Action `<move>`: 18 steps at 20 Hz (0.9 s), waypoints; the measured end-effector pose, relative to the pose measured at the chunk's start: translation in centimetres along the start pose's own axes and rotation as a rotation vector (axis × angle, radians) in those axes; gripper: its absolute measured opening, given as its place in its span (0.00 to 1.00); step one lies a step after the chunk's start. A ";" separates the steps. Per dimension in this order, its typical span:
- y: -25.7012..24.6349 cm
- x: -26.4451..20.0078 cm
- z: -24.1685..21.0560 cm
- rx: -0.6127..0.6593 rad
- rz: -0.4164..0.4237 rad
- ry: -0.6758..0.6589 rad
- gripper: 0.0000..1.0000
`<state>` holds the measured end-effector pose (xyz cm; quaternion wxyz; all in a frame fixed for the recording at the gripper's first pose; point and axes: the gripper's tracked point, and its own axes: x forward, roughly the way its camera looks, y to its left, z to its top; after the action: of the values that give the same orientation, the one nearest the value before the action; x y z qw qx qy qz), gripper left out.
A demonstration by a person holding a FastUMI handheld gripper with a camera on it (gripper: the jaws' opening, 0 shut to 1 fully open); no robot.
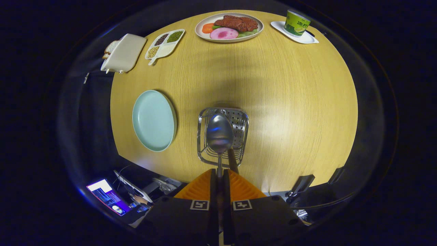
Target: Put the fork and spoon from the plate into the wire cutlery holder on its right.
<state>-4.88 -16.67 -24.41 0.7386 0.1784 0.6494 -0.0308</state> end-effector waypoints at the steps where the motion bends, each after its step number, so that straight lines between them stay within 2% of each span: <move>1: 0.3 -0.3 0.1 0.003 0.011 -0.006 0.11; 3: 0.4 -0.4 0.4 -0.001 0.018 -0.028 0.14; 5: 0.8 -1.3 0.7 -0.005 0.038 -0.070 0.30; 8: 1.8 -3.0 1.2 -0.033 0.071 -0.159 0.68; 11: 2.8 -5.4 1.9 -0.031 0.104 -0.272 1.00; 18: 6.2 -16.3 4.2 -0.195 0.082 -0.712 0.99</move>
<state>-1.73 -15.16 -6.82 0.9323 0.1111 0.3441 0.0007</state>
